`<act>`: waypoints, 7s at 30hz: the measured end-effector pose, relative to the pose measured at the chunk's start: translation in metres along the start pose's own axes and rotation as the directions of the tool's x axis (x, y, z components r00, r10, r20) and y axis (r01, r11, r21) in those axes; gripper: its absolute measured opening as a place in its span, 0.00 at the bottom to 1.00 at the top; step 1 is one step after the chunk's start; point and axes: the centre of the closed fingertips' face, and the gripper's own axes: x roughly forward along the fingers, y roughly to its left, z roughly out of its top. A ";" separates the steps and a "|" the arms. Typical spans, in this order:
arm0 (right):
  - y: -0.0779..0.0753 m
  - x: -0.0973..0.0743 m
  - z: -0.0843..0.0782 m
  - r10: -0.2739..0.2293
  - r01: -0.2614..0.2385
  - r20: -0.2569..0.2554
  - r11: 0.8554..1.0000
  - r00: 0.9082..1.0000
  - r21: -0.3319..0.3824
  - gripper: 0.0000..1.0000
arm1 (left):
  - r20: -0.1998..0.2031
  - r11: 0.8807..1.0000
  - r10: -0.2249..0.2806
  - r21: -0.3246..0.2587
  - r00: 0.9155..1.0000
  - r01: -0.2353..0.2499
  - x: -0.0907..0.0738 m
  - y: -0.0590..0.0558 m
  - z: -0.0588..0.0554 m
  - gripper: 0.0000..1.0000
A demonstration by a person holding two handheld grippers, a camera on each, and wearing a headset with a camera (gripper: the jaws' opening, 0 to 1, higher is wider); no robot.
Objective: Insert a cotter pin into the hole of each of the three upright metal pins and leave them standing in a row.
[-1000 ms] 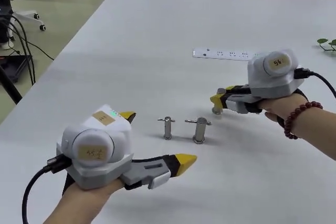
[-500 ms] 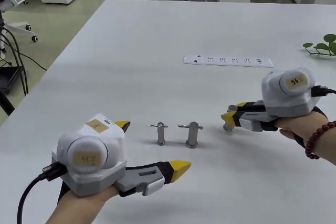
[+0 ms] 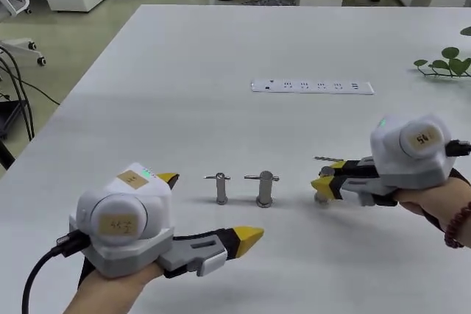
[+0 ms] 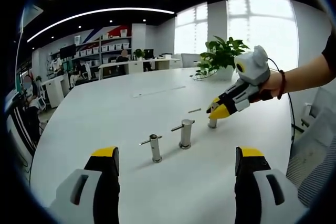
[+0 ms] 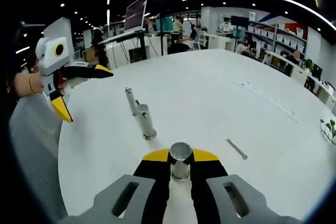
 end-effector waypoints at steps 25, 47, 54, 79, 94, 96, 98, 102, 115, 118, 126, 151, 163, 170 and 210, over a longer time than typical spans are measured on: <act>0.040 0.010 -0.010 0.069 -0.069 0.007 0.998 0.998 -0.017 0.08 | -0.005 1.000 0.001 0.003 1.000 -0.001 -0.003 -0.001 -0.001 0.91; 0.048 0.014 -0.015 0.084 -0.086 -0.031 0.994 0.996 -0.073 0.09 | -0.006 1.000 -0.002 -0.001 1.000 0.002 -0.003 -0.001 -0.001 0.91; 0.048 0.010 -0.016 0.099 -0.101 -0.024 0.993 0.995 -0.067 0.21 | -0.001 1.000 0.005 -0.006 1.000 -0.005 -0.003 0.001 0.000 0.91; 0.011 -0.026 -0.017 0.082 -0.081 -0.012 0.996 0.997 0.043 0.39 | -0.009 1.000 0.000 -0.006 1.000 0.000 -0.002 0.000 -0.002 0.91; -0.035 -0.029 -0.012 -0.006 0.008 -0.077 1.000 0.997 0.026 0.30 | -0.004 1.000 -0.003 -0.002 1.000 0.003 -0.001 -0.001 -0.001 0.91; -0.042 -0.028 -0.013 -0.015 0.018 -0.097 0.999 0.995 0.027 0.30 | -0.004 1.000 -0.003 -0.002 1.000 0.003 -0.002 -0.001 -0.001 0.91; -0.049 -0.026 -0.013 -0.022 0.024 -0.115 1.000 0.993 0.016 0.30 | -0.004 1.000 -0.003 -0.006 1.000 0.003 -0.002 -0.001 -0.001 0.91; -0.060 -0.020 -0.014 -0.025 0.028 -0.144 0.999 0.989 0.019 0.28 | -0.009 1.000 -0.006 -0.002 1.000 0.005 -0.001 -0.001 -0.002 0.91; -0.086 0.004 -0.017 -0.035 0.029 -0.243 0.999 0.969 -0.031 0.26 | -0.007 1.000 -0.009 -0.003 1.000 0.009 -0.001 -0.002 -0.001 0.91; -0.090 0.010 -0.021 -0.035 0.027 -0.264 0.999 0.964 -0.035 0.23 | -0.008 1.000 -0.010 -0.006 1.000 0.010 -0.001 -0.002 -0.001 0.91; -0.110 0.028 -0.029 -0.039 0.027 -0.297 0.999 0.954 -0.042 0.18 | -0.017 1.000 -0.015 -0.009 1.000 0.015 0.000 -0.003 -0.004 0.90; -0.111 0.037 -0.036 0.028 -0.096 -0.455 0.987 0.890 -0.127 0.02 | -0.030 1.000 -0.014 -0.019 0.999 0.014 0.000 -0.003 -0.007 0.90; -0.111 0.036 -0.037 0.032 -0.124 -0.476 0.979 0.879 -0.163 0.00 | -0.046 1.000 -0.014 -0.012 0.999 0.014 -0.001 -0.003 -0.010 0.89; -0.110 0.036 -0.036 0.015 -0.127 -0.478 0.971 0.878 -0.202 0.00 | -0.056 1.000 -0.012 -0.010 0.998 0.012 -0.001 -0.002 -0.012 0.89; -0.040 -0.009 0.018 0.064 -0.143 -0.252 0.941 0.965 -0.308 0.00 | -0.052 0.992 -0.109 -0.065 0.993 0.106 0.017 -0.018 0.017 0.60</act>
